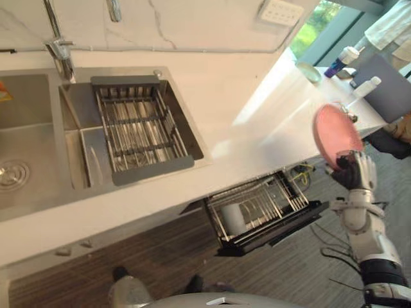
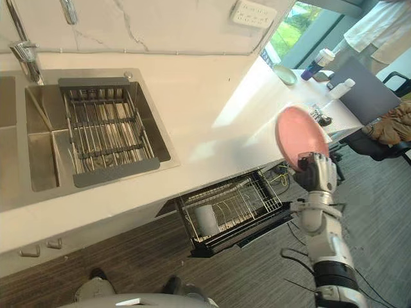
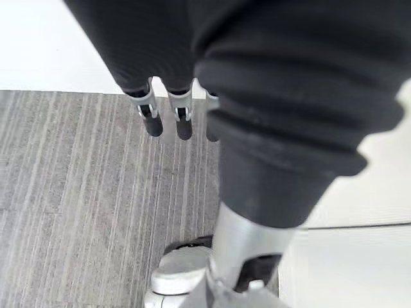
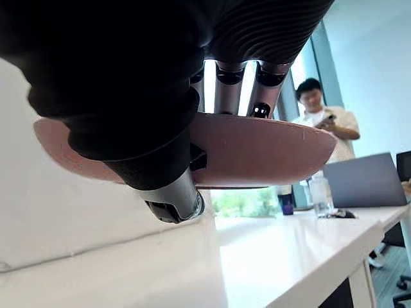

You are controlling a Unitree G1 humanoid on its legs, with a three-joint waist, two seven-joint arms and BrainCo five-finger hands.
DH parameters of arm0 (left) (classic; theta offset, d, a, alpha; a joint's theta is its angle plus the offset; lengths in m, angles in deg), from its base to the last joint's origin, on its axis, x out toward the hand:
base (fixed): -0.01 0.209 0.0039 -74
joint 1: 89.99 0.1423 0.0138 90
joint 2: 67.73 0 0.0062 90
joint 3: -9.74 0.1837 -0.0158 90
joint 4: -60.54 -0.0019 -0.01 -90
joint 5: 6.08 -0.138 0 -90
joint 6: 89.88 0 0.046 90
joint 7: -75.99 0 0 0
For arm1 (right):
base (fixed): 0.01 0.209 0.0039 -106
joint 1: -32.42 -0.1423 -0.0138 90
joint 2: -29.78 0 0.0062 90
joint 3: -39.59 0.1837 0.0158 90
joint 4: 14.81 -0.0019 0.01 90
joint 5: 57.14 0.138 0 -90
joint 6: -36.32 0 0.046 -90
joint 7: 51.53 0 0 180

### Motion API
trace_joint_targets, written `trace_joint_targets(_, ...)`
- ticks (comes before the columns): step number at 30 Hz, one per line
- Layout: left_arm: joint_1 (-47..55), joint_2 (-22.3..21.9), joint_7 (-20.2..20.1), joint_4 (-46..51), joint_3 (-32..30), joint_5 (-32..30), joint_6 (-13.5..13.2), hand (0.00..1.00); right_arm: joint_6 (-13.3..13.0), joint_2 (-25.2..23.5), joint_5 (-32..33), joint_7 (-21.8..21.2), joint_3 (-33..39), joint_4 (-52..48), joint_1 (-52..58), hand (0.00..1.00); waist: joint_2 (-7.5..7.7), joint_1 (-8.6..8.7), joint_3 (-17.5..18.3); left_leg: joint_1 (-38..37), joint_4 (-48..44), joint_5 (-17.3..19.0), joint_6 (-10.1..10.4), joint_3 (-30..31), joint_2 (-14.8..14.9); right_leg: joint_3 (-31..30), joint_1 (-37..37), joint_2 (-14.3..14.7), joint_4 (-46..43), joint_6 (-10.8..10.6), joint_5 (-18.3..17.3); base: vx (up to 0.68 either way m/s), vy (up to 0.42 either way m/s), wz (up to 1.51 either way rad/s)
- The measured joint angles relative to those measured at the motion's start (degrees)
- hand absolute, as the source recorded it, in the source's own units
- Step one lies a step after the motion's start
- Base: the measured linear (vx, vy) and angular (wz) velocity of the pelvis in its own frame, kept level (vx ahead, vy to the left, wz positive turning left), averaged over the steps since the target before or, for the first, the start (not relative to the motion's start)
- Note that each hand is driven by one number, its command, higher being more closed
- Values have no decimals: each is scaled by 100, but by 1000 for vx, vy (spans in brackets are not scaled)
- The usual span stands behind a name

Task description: Walk over to the sink, pick up the cup, carry it to the dishwasher, place the cup inside the dishwasher, then close the dishwasher door

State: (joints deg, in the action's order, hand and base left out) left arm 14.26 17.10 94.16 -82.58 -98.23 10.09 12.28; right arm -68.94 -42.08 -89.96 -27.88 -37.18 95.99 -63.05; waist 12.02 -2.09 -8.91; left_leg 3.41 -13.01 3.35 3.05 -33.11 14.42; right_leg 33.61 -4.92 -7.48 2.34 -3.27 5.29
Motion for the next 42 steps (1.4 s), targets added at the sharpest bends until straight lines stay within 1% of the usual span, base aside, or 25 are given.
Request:
trace_joint_targets(1, 6, -72, 45, -14, -15, 2, -15, 0, 11, 1, 33, -75, -9, -11, 10, 100, -37, 9, 4, 2, 54, -46, 67, 11, 1, -11, 0, 32, 65, -83, -74, -131, -108, -10)
trace_joint_targets(2, 6, -77, 53, -36, -23, 6, -20, 0, 17, 1, 54, -119, -9, -11, 18, 100, -49, 18, 5, -2, 98, -66, 96, 12, -10, -11, 7, 36, 83, -123, -140, -136, -74, -8)
trace_joint_targets(3, 5, -175, 57, -53, -24, 59, -23, 0, 50, 2, 94, -202, -6, -10, 61, 100, -69, 53, -11, -14, 185, -151, 117, 29, -54, -10, 12, 39, 114, -144, -241, -151, -69, 0)
trace_joint_targets(4, 28, -322, 123, -66, -62, 106, -41, 0, 49, 2, 92, -250, -7, -18, 135, 100, -163, 101, -39, -72, 354, -286, 117, 64, -84, -2, 14, 60, 74, -99, -282, -153, -56, 6)
trace_joint_targets(5, 37, -356, 164, -94, -84, 110, -65, 0, 53, 2, 92, -273, -7, -37, 194, 100, -204, 131, -45, -96, 438, -344, 111, 78, -96, 2, 20, 71, 67, -101, -304, -192, -26, 9)
trace_joint_targets(6, 66, -391, 157, -151, -108, 113, -100, 0, 82, 0, 88, -374, -13, -177, 319, 100, -289, 184, -62, -151, 602, -455, 107, 84, -125, 2, 61, 81, 57, -89, -337, -157, 3, 4)
trace_joint_targets(7, 125, -449, 153, -160, -101, 120, -104, 0, 135, -2, 83, -432, -60, -310, 354, 100, -387, 242, -52, -163, 753, -527, 124, 108, -169, 0, 101, 81, 40, -36, -355, -155, 22, 2)
trace_joint_targets(8, 133, -486, 152, -162, -99, 124, -104, 0, 190, -3, 82, -453, -81, -383, 367, 100, -430, 277, -67, -171, 810, -562, 123, 142, -186, 2, 103, 80, 38, -30, -346, -85, 43, 3)
trace_joint_targets(9, 129, -558, 152, -160, -89, 126, -115, 0, 238, -14, 71, -492, -120, -472, 399, 100, -516, 295, -99, -181, 862, -594, 88, 172, -206, 3, 102, 77, 40, -28, -316, -72, 46, 3)
trace_joint_targets(10, 129, -583, 148, -159, -59, 124, -123, 0, 323, -52, 13, -537, -136, -501, 440, 100, -569, 287, -101, -191, 911, -601, 79, 178, -215, 3, 99, 75, 45, -33, -298, -60, 52, 4)
trace_joint_targets(12, 131, -608, 123, -158, 25, 102, -146, 0, 557, -234, -158, -634, -136, -625, 525, 100, -661, 268, -106, -239, 987, -599, 74, 187, -262, 3, 88, 54, 49, -24, -276, -35, 55, 3)
trace_joint_targets(13, 131, -624, 112, -157, 30, 101, -156, 0, 604, -284, -181, -656, -136, -648, 537, 100, -685, 271, -106, -254, 1021, -600, 71, 193, -284, 4, 84, 42, 47, -22, -270, -2, 61, 5)
trace_joint_targets(15, 121, -645, 92, -157, 72, 49, -162, 0, 795, -358, -246, -715, -133, -646, 541, 100, -767, 284, -110, -249, 1020, -624, 39, 200, -315, 8, 68, 6, 41, -26, -245, 28, 76, 4)
trace_joint_targets(17, 109, -634, -9, -151, 143, 21, -193, 0, 871, -434, -342, -758, -100, -646, 591, 100, -845, 350, -103, -254, 1019, -690, -21, 214, -387, 16, 58, -49, 34, -78, -207, 51, 81, 4)
trace_joint_targets(18, 104, -631, -20, -151, 193, -15, -211, 0, 865, -444, -366, -794, -98, -646, 602, 100, -859, 361, -108, -253, 1018, -701, -41, 216, -402, 18, 53, -62, 22, -114, -174, 61, 72, 2)
trace_joint_targets(19, 101, -629, -28, -144, 243, -37, -218, 0, 855, -448, -371, -828, -98, -647, 617, 100, -875, 367, -113, -252, 1016, -701, -45, 216, -415, 17, 54, -76, 22, -101, -156, 48, 57, 2)
trace_joint_targets(20, 90, -631, -64, -143, 259, -60, -222, 0, 795, -451, -431, -859, -98, -647, 686, 100, -904, 378, -114, -256, 1015, -708, -57, 225, -446, 25, 44, -107, 16, -103, -142, 58, 68, 7)
trace_joint_targets(23, 71, -629, -119, -143, 324, -60, -222, 0, 765, -467, -597, -932, -101, -646, 806, 100, -993, 450, -168, -292, 1017, -698, -72, 328, -511, 138, -76, -157, 13, -138, -159, 47, 61, 18)
trace_joint_targets(27, 48, -638, -116, -146, 496, -75, -203, 0, 742, -610, -808, -1068, -137, -632, 824, 100, -1101, 400, -224, -333, 1049, -699, -75, 354, -536, 167, -115, -166, 8, -162, -179, 7, 44, 5)
trace_joint_targets(30, 37, -630, -116, -152, 602, -80, -172, 0, 742, -683, -817, -1101, -250, -547, 871, 100, -1155, 411, -235, -313, 1155, -750, -105, 472, -593, 279, -112, -190, -22, -220, -230, 3, 43, 19)
trace_joint_targets(33, -2, -614, -117, -154, 696, -183, -115, 0, 750, -703, -869, -1099, -431, -117, 883, 100, -1169, 376, -236, -254, 1213, -785, -141, 638, -668, 431, -115, -256, -125, -229, -263, 25, 56, 27)
trace_joint_targets(36, -16, -613, -118, -155, 715, -189, -98, 0, 772, -710, -1034, -1079, -576, 172, 836, 100, -1191, 262, -316, -237, 1218, -800, -166, 693, -724, 489, -113, -320, -194, -259, -284, 22, 55, 14)
trace_joint_targets(37, -14, -610, -119, -156, 723, -199, -97, 0, 771, -710, -1038, -1070, -632, 243, 804, 100, -1196, 256, -331, -231, 1218, -802, -169, 712, -737, 502, -114, -329, -206, -265, -289, 17, 56, 16)
trace_joint_targets(39, -28, -584, -131, -151, 778, -287, -97, 0, 845, -714, -1039, -1068, -800, 525, 656, 100, -1229, 243, -365, -147, 1218, -824, -200, 823, -767, 609, -92, -358, -245, -280, -308, 15, 51, 23)
trace_joint_targets(42, -69, -488, -153, -148, 911, -297, -97, 0, 970, -709, -1046, -1068, -866, 757, 460, 100, -1276, 182, -527, -123, 1215, -840, -223, 917, -788, 676, -80, -409, -389, -278, -382, -4, 48, 18)
